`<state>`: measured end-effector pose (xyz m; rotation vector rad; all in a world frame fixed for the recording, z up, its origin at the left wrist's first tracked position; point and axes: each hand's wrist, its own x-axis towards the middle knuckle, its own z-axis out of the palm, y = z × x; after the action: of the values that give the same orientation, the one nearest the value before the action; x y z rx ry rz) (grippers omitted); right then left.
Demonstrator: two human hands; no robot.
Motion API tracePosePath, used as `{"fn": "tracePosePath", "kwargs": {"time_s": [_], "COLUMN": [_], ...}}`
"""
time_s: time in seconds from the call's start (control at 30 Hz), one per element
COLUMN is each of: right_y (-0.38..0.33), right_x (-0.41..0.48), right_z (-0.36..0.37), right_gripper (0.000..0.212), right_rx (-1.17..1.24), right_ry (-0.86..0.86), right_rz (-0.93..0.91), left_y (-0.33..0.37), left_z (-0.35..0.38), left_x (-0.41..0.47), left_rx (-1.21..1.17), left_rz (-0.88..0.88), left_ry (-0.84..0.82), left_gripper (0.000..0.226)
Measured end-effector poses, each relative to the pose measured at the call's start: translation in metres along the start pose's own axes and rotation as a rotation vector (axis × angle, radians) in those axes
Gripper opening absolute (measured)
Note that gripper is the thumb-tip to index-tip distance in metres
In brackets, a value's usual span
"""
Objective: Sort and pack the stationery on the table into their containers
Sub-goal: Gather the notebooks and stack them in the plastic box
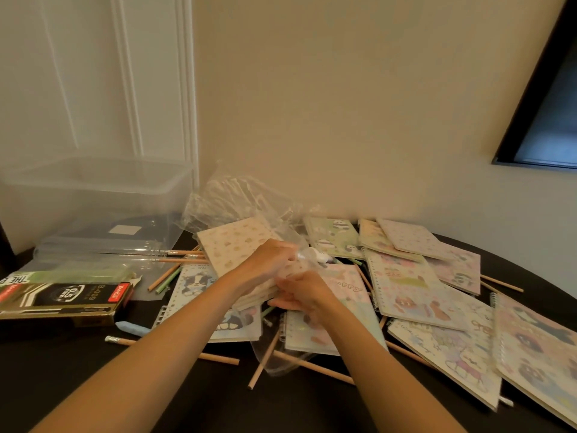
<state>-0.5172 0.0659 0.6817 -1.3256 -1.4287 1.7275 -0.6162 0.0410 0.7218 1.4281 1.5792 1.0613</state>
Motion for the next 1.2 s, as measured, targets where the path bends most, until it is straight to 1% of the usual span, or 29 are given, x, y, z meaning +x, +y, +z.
{"fn": "tracePosePath", "kwargs": {"time_s": [0.07,0.13,0.17,0.23,0.27,0.33,0.4,0.47,0.53,0.6,0.67,0.73,0.77,0.8,0.87,0.9,0.97,1.03,1.1,1.13,1.2], "right_y": [-0.003,-0.008,-0.011,-0.019,-0.023,-0.03,-0.035,-0.033,-0.028,-0.021,-0.015,-0.011,-0.01,-0.01,-0.01,-0.01,-0.009,-0.006,-0.003,-0.001,-0.001], "right_x": [-0.01,-0.023,-0.032,-0.046,-0.051,-0.057,-0.055,-0.043,-0.029,-0.011,0.012,0.033,0.044,0.053,0.068,0.076,0.093,0.104,0.112,0.115,0.115], "right_z": [-0.012,-0.029,-0.042,-0.063,-0.077,-0.103,-0.129,-0.156,-0.179,-0.205,-0.236,-0.262,-0.277,-0.288,-0.307,-0.316,-0.332,-0.339,-0.343,-0.344,-0.344], "right_gripper": [0.015,0.008,0.006,0.009,0.011,0.015,0.018,0.018,0.013,0.012,0.016,0.024,0.027,0.031,0.037,0.039,0.04,0.031,0.02,0.018,0.023], "right_rx": [-0.093,-0.157,-0.15,-0.103,-0.071,0.036,0.162,0.219,0.21,0.197,0.091,-0.131,-0.218,-0.29,-0.402,-0.459,-0.555,-0.571,-0.574,-0.56,-0.479], "right_ry": [-0.046,-0.07,-0.077,-0.109,-0.111,-0.09,0.016,0.187,0.35,0.502,0.67,0.815,0.873,0.915,0.963,0.965,0.911,0.849,0.862,0.886,0.884], "right_rz": [0.005,-0.056,-0.087,-0.113,-0.119,-0.14,-0.166,-0.197,-0.216,-0.236,-0.257,-0.266,-0.269,-0.275,-0.279,-0.263,-0.19,-0.1,-0.058,-0.056,-0.075], "left_y": [0.003,0.011,0.016,0.028,0.035,0.047,0.058,0.068,0.073,0.075,0.079,0.08,0.081,0.081,0.08,0.079,0.074,0.072,0.072,0.072,0.072], "left_z": [0.0,0.005,0.01,0.017,0.025,0.04,0.058,0.081,0.1,0.119,0.138,0.153,0.163,0.17,0.185,0.192,0.206,0.215,0.223,0.227,0.232], "left_x": [-0.001,-0.002,-0.001,0.004,0.01,0.021,0.035,0.055,0.077,0.104,0.131,0.153,0.167,0.177,0.191,0.199,0.214,0.226,0.235,0.238,0.242], "left_rx": [0.04,0.05,0.074,0.185,0.234,0.297,0.328,0.328,0.281,0.167,0.044,-0.048,-0.089,-0.132,-0.214,-0.244,-0.297,-0.345,-0.345,-0.331,-0.313], "left_rz": [-0.02,-0.017,-0.012,-0.003,0.012,0.059,0.098,0.105,0.046,-0.029,-0.1,-0.162,-0.189,-0.212,-0.272,-0.301,-0.336,-0.358,-0.368,-0.366,-0.349], "left_ry": [0.0,0.072,0.135,0.295,0.34,0.375,0.346,0.25,0.149,0.087,0.05,0.012,-0.004,-0.012,-0.036,-0.047,-0.057,-0.06,-0.053,-0.05,-0.045], "left_gripper": [0.011,0.009,0.016,0.031,0.033,0.033,0.034,0.03,0.024,0.016,0.012,0.027,0.03,0.028,0.018,0.019,0.027,0.03,0.031,0.032,0.034]}}
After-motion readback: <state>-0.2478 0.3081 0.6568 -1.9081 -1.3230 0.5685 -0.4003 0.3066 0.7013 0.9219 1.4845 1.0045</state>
